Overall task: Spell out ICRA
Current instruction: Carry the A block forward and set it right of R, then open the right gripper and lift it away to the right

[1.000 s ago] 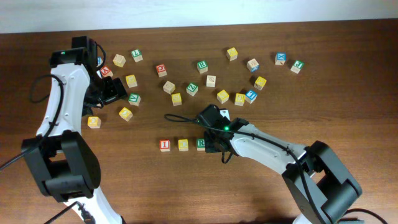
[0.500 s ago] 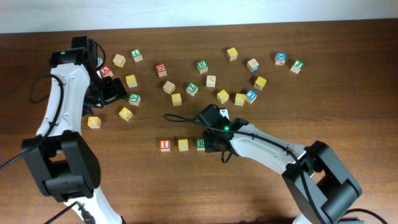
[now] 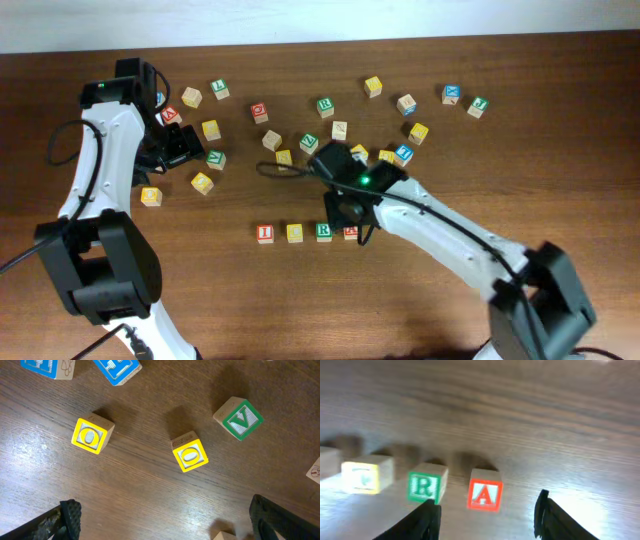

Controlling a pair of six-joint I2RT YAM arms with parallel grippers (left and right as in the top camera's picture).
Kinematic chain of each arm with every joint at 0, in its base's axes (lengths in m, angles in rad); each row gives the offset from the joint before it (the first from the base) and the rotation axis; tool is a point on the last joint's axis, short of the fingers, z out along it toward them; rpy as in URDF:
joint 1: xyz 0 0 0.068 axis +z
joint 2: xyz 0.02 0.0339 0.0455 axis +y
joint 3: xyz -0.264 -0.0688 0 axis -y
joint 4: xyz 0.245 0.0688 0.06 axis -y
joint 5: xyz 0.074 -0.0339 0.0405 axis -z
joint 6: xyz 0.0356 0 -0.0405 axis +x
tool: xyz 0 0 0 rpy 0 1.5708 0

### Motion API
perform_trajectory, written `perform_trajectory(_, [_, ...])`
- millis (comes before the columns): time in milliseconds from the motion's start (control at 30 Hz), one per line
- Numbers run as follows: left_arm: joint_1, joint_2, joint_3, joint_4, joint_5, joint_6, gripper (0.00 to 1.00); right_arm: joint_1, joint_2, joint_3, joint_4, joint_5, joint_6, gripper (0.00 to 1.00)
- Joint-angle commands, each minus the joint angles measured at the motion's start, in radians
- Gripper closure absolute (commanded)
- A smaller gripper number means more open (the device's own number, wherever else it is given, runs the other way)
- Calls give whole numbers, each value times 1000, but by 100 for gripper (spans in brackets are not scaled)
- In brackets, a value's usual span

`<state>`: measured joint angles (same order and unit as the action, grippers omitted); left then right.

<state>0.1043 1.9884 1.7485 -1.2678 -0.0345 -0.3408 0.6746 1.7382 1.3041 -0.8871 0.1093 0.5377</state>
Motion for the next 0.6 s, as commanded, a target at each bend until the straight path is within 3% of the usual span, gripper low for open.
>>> perform_trajectory(0, [3, 7, 1, 2, -7, -14, 1, -26, -98, 131, -119, 19, -9, 48])
perform_trajectory(167, [3, 7, 1, 2, -7, -14, 1, -151, -200, 208, -276, 19, -10, 46])
perform_trajectory(200, [3, 7, 1, 2, -7, -14, 1, -201, -223, 208, -312, 19, -10, 40])
perform_trajectory(233, [3, 7, 1, 2, -7, -14, 1, -240, -233, 208, -342, 19, -10, 16])
perform_trajectory(267, [3, 7, 1, 2, -7, -14, 1, -272, -239, 208, -366, 20, -10, 2])
perform_trajectory(567, [3, 7, 1, 2, -7, -14, 1, -612, -238, 171, -491, 17, -10, 2])
